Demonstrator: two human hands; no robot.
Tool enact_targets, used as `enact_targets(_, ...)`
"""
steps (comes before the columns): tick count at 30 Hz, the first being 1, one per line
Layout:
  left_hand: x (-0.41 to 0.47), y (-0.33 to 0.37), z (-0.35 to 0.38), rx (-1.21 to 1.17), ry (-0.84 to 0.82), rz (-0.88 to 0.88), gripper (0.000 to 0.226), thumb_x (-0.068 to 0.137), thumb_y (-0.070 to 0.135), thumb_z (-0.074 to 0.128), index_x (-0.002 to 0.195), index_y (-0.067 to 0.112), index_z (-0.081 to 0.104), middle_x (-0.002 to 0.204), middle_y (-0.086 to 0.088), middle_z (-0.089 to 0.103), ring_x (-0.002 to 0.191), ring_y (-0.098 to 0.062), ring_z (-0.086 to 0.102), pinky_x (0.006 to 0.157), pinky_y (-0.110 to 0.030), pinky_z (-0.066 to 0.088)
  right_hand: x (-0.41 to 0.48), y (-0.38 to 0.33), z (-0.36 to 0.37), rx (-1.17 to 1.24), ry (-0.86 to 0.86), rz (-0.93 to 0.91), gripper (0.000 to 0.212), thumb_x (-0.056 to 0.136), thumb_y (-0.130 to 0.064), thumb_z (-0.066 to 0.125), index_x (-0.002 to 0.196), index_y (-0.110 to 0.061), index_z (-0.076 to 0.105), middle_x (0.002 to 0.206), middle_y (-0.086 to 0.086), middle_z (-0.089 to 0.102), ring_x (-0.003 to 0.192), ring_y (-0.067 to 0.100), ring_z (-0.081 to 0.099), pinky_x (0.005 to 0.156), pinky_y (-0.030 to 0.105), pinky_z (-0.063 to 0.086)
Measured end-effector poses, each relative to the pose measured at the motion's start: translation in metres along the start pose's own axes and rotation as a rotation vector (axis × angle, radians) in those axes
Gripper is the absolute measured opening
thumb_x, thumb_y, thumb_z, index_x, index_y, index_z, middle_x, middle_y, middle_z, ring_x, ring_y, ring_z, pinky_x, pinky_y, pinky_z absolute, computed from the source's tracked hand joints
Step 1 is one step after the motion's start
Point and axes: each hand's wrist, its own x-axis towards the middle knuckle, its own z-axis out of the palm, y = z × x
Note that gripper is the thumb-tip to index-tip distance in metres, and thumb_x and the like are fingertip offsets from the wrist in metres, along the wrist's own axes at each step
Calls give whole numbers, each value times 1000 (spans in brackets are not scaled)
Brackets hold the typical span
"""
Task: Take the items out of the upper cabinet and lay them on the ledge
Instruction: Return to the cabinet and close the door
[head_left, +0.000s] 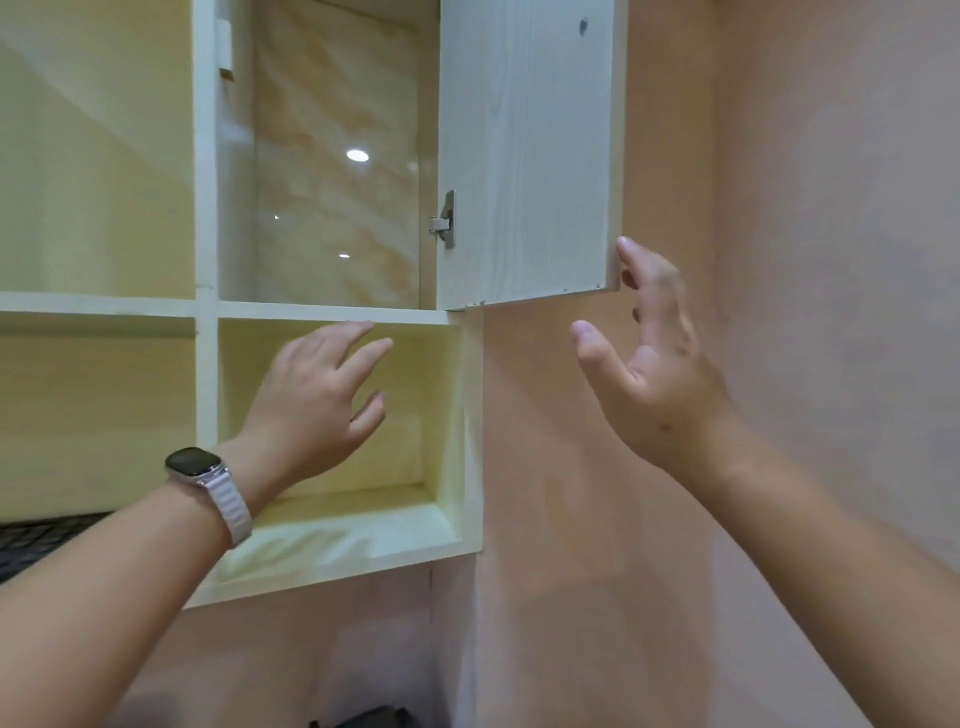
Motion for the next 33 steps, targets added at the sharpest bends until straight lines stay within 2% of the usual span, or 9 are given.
enact_targets(7,9,-44,9,135,1,120,56,84,39,48,132,11,57,139,-17,52,128,-35,47,106,-49,32,15,-4,23,137,92,-4,76,87,-52,47,152,-25,19,155,-6,32,141,9,32,112,46,34)
enact_targets(12,4,-68,10,232,-35,225,58,84,39,47,135,12,55,147,-14,47,135,-34,44,109,-51,30,16,-24,45,163,112,-138,75,86,-39,52,151,-20,20,154,-3,32,140,14,35,109,49,38)
enact_targets(15,-5,-85,5,275,-75,289,60,84,41,45,137,13,53,150,-15,41,138,-34,39,110,-52,29,19,-39,63,116,69,-284,74,88,-33,53,150,-13,18,153,4,34,141,16,36,111,45,37)
enact_targets(19,-19,-103,1,284,-54,333,57,86,41,44,137,16,54,152,-14,39,140,-32,35,113,-52,26,31,-61,100,61,-57,-403,71,90,-35,52,149,-11,22,155,4,28,146,17,26,119,35,26)
enact_targets(23,-21,-106,7,232,31,333,54,80,34,58,131,16,59,148,-15,45,138,-32,39,112,-52,29,43,-68,131,-12,-65,-468,76,91,-39,55,150,-7,18,159,12,20,149,19,17,119,35,21)
enact_targets(29,-22,-107,13,156,128,327,50,76,29,61,124,15,64,143,-15,50,135,-32,44,110,-52,32,61,-72,152,-220,-131,-563,77,91,-44,54,152,-16,15,160,8,18,148,27,19,117,46,24)
enact_targets(33,-22,-108,15,120,163,332,46,75,28,62,119,14,67,141,-15,52,134,-32,45,109,-53,32,68,-80,166,-290,-198,-541,78,90,-47,52,153,-20,15,162,4,14,147,24,13,119,37,16)
